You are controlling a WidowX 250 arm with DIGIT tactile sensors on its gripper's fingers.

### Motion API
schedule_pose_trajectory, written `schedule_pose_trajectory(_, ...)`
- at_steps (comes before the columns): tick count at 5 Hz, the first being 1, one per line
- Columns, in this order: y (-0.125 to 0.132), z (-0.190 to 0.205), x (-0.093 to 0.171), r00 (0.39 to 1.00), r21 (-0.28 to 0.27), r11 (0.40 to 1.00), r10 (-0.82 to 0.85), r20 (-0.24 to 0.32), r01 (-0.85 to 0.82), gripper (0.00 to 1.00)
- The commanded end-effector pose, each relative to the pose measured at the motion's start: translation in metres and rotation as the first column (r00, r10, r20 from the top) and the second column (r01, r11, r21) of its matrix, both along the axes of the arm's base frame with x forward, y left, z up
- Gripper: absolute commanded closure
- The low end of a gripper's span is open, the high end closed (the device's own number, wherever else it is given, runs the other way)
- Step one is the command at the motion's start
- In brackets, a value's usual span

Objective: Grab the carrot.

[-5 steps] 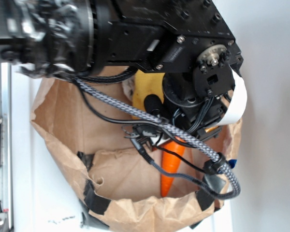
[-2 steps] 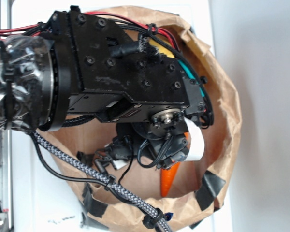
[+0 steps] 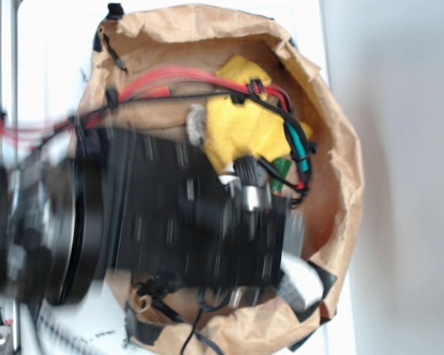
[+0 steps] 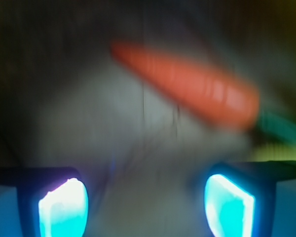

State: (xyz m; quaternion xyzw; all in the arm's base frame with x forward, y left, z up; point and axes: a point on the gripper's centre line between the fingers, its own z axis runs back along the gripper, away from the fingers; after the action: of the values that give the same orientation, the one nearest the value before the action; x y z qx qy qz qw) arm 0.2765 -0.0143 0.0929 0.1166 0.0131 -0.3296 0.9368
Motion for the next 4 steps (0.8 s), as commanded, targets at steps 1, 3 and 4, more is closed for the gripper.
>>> schedule_pose_trajectory(1,-0.005,0.014,0.001,0.999,0.012,1.000,-0.008,0.047,0.008,0.00)
schedule_pose_trajectory(3,0.016,0.027,0.014,0.967,-0.029,0.971,0.241,0.088,-0.239,0.00)
schedule_pose_trajectory(4,0.033,0.052,0.010,0.874,-0.071,0.880,0.474,0.107,-0.469,0.00)
